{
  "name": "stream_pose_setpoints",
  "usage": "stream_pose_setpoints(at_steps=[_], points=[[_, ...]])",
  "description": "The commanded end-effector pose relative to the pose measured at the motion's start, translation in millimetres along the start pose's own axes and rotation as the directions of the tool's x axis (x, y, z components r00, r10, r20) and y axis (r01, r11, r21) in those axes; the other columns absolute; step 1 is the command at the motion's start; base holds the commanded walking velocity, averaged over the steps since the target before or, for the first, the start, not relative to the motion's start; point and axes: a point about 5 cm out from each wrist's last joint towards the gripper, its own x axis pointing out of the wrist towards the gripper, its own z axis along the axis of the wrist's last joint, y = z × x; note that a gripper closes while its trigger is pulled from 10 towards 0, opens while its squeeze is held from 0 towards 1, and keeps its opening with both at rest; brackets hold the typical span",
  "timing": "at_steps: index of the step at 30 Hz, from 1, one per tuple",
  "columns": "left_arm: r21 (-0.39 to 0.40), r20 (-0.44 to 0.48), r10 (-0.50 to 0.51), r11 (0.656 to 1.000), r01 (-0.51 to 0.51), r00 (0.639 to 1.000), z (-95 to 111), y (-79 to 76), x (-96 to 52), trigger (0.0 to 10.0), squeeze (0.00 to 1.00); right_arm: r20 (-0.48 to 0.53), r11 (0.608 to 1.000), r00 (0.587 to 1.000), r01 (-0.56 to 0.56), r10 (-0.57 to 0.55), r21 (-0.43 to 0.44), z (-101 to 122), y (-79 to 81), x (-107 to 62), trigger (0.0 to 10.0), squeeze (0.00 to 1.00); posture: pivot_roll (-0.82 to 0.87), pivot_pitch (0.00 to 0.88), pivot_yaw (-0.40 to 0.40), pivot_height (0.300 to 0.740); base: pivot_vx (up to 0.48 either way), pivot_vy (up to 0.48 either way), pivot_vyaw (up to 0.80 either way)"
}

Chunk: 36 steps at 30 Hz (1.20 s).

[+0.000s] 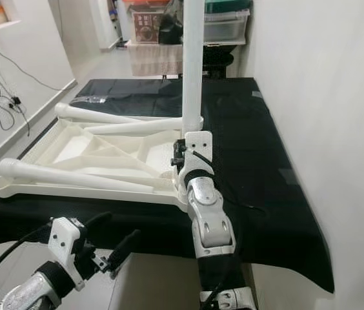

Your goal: Building children table

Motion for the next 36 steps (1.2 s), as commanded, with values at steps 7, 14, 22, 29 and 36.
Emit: stream_pose_setpoints(at_steps=[7, 14, 22, 29, 36], points=[[-0.001, -0.010, 0.006, 1.000, -0.006, 1.000, 1.6, 0.4, -3.0, 10.0, 0.00, -0.021, 0.986, 0.994, -0.108, 0.112, 0.130, -8.7, 4.7, 1.4, 10.0, 1.00, -0.01, 0.119, 0.079, 0.740, 0.000, 0.000, 0.00], [-0.008, -0.005, 0.008, 1.000, -0.008, 1.000, 3.1, -1.8, -2.4, 10.0, 0.00, 0.204, 0.927, 0.906, -0.374, 0.370, -0.022, 49.7, -24.1, 26.7, 10.0, 0.00, -0.01, 0.121, 0.076, 0.740, 0.000, 0.000, 0.00], [-0.006, -0.003, 0.005, 1.000, -0.005, 1.000, 4.4, -3.6, -0.9, 10.0, 0.00, 0.090, 0.756, 0.762, -0.607, 0.641, -0.247, 61.1, -36.1, 37.1, 10.0, 0.00, 0.00, 0.123, 0.074, 0.740, 0.000, 0.000, 0.00], [-0.004, -0.005, 0.004, 1.000, -0.004, 1.000, 4.8, -4.3, -0.9, 10.0, 0.00, 0.020, 0.672, 0.686, -0.705, 0.727, -0.227, 58.4, -37.5, 46.7, 8.7, 0.00, 0.00, 0.125, 0.071, 0.740, 0.000, 0.000, 0.00], [-0.004, -0.007, 0.009, 1.000, -0.009, 1.000, 4.7, -5.9, -1.7, 10.0, 0.00, -0.041, 0.591, 0.609, -0.782, 0.792, -0.196, 52.8, -36.2, 50.4, 0.0, 0.00, 0.02, 0.123, 0.063, 0.740, 0.000, 0.000, 0.00]])
